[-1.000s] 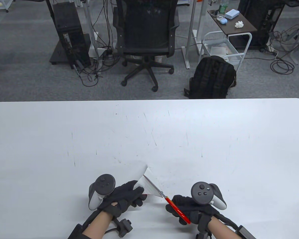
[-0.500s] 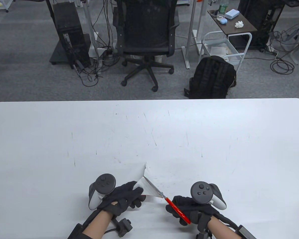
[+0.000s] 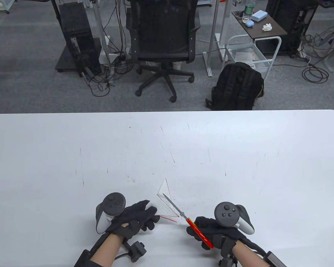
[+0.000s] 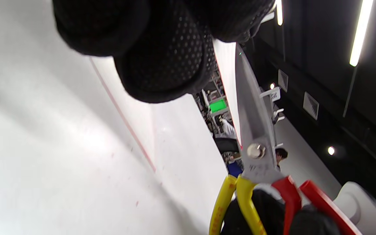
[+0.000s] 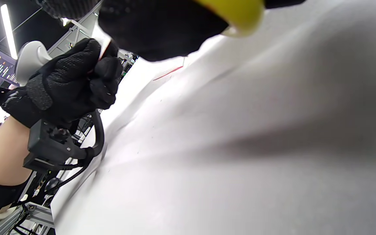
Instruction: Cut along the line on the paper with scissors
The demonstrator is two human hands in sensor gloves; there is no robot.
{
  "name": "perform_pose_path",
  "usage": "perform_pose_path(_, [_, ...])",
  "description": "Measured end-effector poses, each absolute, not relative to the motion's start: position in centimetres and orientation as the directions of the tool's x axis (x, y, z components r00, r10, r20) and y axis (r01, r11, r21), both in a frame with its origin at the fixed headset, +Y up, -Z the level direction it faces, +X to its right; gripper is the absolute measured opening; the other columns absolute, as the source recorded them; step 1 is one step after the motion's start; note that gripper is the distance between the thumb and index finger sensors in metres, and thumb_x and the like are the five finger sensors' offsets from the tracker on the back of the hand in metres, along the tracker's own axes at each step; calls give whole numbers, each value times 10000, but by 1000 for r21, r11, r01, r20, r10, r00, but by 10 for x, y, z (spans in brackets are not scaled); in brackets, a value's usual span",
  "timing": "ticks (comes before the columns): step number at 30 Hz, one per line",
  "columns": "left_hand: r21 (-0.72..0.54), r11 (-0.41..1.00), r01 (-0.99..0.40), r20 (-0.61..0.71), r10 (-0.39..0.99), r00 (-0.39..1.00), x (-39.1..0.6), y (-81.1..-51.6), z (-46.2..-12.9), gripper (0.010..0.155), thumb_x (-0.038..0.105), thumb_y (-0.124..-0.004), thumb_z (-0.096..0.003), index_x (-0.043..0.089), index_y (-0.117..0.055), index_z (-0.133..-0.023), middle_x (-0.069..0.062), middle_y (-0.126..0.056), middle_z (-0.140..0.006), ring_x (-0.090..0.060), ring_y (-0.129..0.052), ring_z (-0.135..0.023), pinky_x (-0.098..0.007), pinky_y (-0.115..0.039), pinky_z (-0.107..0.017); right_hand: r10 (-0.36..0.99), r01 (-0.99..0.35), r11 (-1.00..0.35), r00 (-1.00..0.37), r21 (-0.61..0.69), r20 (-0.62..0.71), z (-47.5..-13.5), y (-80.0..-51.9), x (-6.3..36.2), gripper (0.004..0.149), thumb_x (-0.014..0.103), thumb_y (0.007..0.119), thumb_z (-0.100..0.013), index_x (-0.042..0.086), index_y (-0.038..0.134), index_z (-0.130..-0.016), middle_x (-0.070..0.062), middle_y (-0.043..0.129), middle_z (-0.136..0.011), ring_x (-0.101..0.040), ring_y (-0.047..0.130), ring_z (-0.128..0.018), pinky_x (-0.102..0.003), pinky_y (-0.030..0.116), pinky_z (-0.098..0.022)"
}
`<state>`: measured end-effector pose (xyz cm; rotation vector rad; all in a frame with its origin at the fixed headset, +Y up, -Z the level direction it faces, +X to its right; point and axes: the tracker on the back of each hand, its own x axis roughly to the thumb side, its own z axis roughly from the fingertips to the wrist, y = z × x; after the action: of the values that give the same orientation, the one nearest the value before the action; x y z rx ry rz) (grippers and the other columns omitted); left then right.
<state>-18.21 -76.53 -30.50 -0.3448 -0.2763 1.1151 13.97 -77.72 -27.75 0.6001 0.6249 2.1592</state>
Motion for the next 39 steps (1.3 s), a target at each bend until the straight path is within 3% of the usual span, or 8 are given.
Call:
perform_pose_path(5, [-276, 363, -890, 70, 931, 358, -207, -751, -306, 446, 374, -675, -610, 66, -660, -932, -93, -924, -716, -206, -985, -529, -308, -852, -382, 744, -572, -629, -639, 526, 196, -281, -771, 145, 618, 527, 632, -569, -22, 595, -852, -189, 829, -651, -96, 928, -283, -463, 727, -346])
perform_pose_path(13, [-105, 345, -933, 113, 936, 333, -235, -737, -305, 387, 351, -701, -604, 159, -691, -940, -189, -762, -965, -383, -849, -797, -465, -768, -574, 482, -367, -836, -847, 409, 223, -297, -754, 173, 639, 413, 699, -571, -63, 511, -953, -261, 760, -777, -204, 921, -457, -538, 671, -445])
perform_pose_path(19, [-1, 273, -962, 72, 960, 272, -253, -743, -303, 387, 339, -716, -598, 137, -710, -928, -227, -703, -992, -372, -869, -791, -441, -804, -543, -50, 105, -971, -968, 214, 248, -315, -756, 193, 633, 419, 710, -556, -44, 537, -951, -247, 777, -763, -201, 924, -450, -533, 672, -451])
perform_pose_path(21, [14, 255, -967, 71, 964, 256, -257, -742, -303, 387, 339, -718, -598, 133, -713, -926, -222, -697, -996, -372, -859, -799, -447, -795, -555, -119, 170, -963, -965, 210, 235, -318, -759, 197, 635, 425, 712, -553, -37, 542, -954, -242, 781, -764, -200, 928, -457, -528, 674, -457])
perform_pose_path(27, [35, 261, -965, 66, 963, 263, -261, -744, -304, 390, 337, -720, -599, 120, -720, -923, -224, -650, -1026, -385, -823, -832, -464, -768, -586, -177, 207, -968, -965, 145, 194, -321, -760, 198, 660, 457, 753, -512, -29, 629, -942, -223, 827, -743, -194, 993, -447, -469, 761, -419])
perform_pose_path(31, [57, 276, -959, 58, 959, 279, -264, -743, -304, 391, 332, -724, -597, 107, -727, -917, -227, -630, -1035, -388, -812, -840, -468, -761, -593, -220, 265, -932, -956, 248, 195, -323, -757, 191, 676, 437, 753, -523, -29, 603, -989, -256, 787, -823, -217, 991, -557, -495, 777, -472])
perform_pose_path(35, [48, 288, -956, 60, 955, 291, -263, -744, -304, 392, 329, -734, -593, 99, -742, -910, -233, -630, -1034, -398, -805, -845, -478, -756, -596, -235, 282, -932, -948, 228, 214, -322, -754, 188, 649, 443, 754, -520, -17, 646, -964, -217, 848, -793, -238, 1015, -568, -483, 799, -467])
perform_pose_path(39, [89, 409, -908, -2, 912, 410, -258, -745, -303, 392, 317, -750, -584, 71, -767, -889, -253, -688, -986, -438, -821, -805, -508, -746, -570, -214, 267, -928, -953, 261, 216, -318, -748, 188, 631, 434, 707, -552, -31, 651, -974, -229, 852, -815, -265, 1015, -615, -493, 799, -474])
